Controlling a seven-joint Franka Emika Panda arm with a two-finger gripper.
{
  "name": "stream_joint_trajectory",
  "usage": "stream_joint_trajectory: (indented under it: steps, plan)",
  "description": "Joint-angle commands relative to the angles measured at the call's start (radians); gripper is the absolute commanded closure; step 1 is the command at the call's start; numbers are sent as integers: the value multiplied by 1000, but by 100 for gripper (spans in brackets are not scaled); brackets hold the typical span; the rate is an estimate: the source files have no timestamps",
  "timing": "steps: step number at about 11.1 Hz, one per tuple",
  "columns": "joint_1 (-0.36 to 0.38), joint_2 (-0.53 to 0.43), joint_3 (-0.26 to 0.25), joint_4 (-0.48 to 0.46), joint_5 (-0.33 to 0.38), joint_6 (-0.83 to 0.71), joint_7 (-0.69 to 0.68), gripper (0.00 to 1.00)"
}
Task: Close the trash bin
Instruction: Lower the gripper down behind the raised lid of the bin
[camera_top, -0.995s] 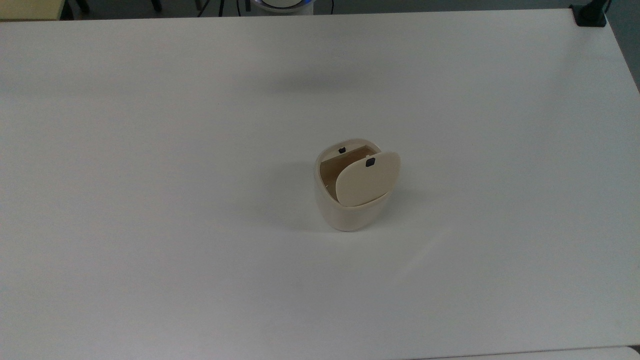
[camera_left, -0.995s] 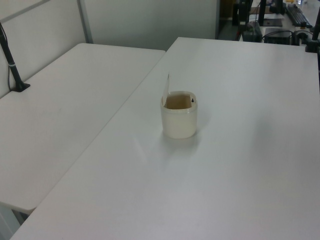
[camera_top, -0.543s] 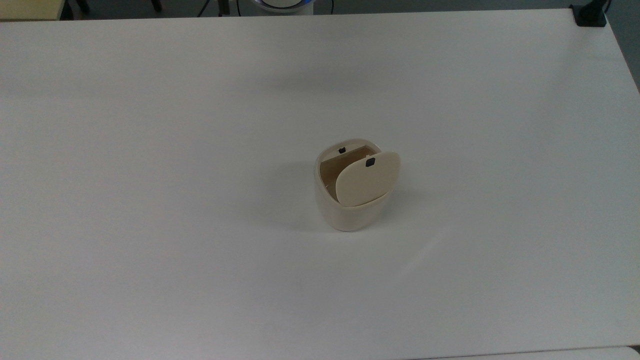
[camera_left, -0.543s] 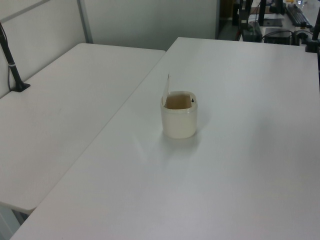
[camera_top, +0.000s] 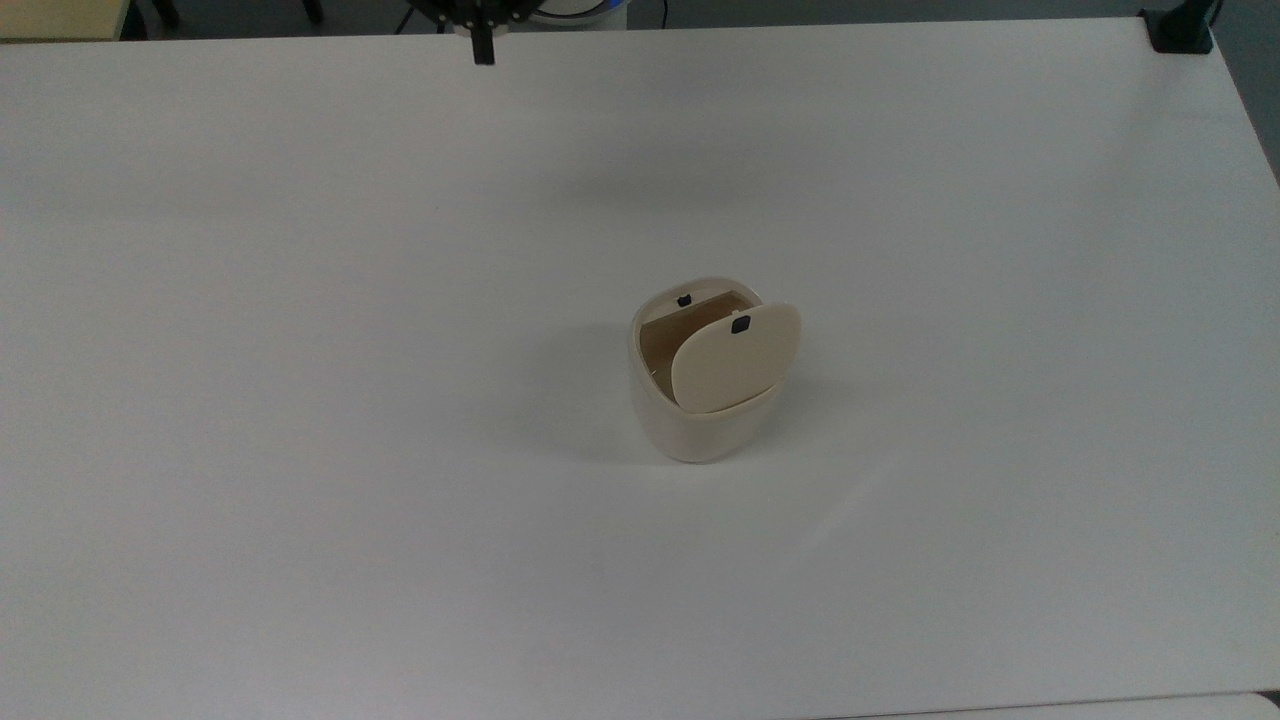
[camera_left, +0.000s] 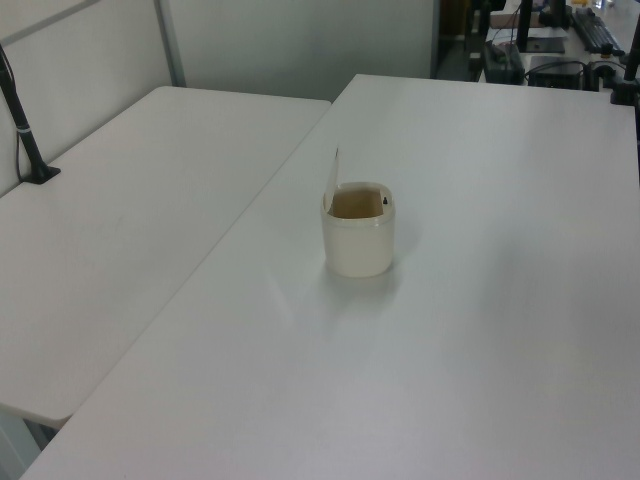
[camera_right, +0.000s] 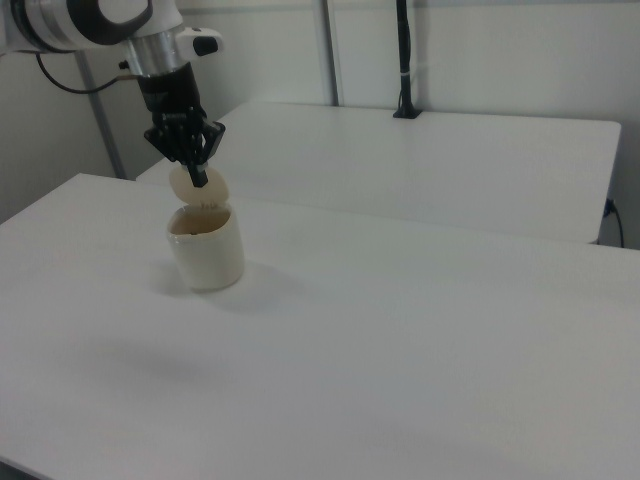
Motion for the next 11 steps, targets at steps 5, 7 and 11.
stream_joint_trajectory:
  steps: [5,7,11]
  plan:
    - [134,120,-3,-6,90,460,18,100]
    - [159,160,-3,-6,92,601,18,100]
    - [191,264,-2,-8,81,870,15,100]
